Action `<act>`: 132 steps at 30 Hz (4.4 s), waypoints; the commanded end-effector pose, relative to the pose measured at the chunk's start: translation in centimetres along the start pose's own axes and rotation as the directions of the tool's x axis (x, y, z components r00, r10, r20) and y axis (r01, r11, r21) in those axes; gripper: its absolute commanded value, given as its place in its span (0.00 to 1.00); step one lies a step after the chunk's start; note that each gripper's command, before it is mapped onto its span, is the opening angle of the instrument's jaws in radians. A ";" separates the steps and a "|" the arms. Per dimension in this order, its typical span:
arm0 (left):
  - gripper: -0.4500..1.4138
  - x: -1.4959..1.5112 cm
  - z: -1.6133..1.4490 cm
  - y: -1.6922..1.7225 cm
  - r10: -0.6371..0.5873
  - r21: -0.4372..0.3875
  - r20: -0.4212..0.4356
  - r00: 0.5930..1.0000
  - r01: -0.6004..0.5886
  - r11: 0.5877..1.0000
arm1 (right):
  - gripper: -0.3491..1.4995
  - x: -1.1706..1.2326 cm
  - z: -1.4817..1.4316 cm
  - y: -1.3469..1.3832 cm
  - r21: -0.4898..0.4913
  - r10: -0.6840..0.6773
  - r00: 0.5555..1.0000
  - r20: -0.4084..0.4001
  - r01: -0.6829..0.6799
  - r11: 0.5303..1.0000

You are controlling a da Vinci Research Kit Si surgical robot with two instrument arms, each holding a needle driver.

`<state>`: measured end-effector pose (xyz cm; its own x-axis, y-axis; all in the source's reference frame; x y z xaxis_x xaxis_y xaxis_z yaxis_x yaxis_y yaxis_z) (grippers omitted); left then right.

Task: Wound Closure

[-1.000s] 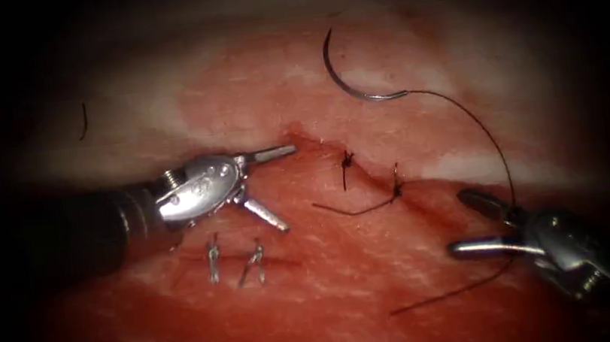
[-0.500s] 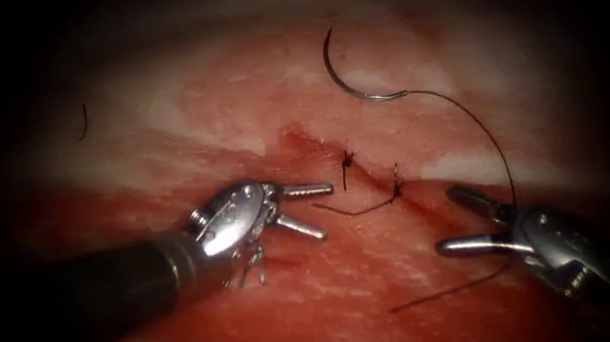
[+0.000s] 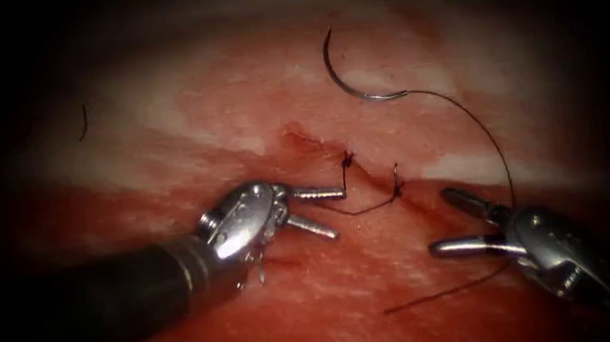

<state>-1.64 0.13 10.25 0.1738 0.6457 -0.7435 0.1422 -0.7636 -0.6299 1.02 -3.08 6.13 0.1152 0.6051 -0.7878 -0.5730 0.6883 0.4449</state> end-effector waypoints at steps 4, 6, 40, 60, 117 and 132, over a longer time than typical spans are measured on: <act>0.34 -0.07 0.10 0.00 -0.020 -0.001 -0.007 1.000 0.020 1.000 | 0.99 -0.05 0.10 -0.01 0.002 0.001 1.000 -0.001 -0.001 1.000; 0.34 -0.07 0.13 0.00 -0.031 0.000 -0.014 0.999 0.031 1.000 | 0.99 -0.06 0.11 -0.01 0.002 0.001 1.000 -0.001 -0.001 1.000; 0.00 0.21 0.22 -0.01 -0.063 -0.008 -0.052 0.997 0.063 0.998 | 0.99 -0.14 0.70 -0.02 0.034 -0.386 0.918 0.088 0.385 0.922; 0.00 0.40 0.26 0.08 -0.062 0.003 -0.058 0.996 0.062 0.998 | 0.99 -0.70 1.35 0.06 0.065 -0.560 0.815 0.148 0.557 0.828; 0.00 0.83 -2.40 -0.07 0.009 0.230 0.112 0.994 -0.035 0.973 | 0.94 -0.39 0.12 -0.10 0.047 -0.504 0.861 0.072 0.502 0.864; 0.00 0.13 -3.04 -0.57 0.009 0.384 0.357 0.934 -0.156 0.910 | 0.93 -0.41 0.12 -0.13 0.045 -0.500 0.863 0.072 0.498 0.866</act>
<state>1.37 0.65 11.14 -0.2054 0.5982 -0.7746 -0.2870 -0.7935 -0.5367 1.08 -3.36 6.37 0.4475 0.2066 -0.8701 -0.4027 0.9153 0.0102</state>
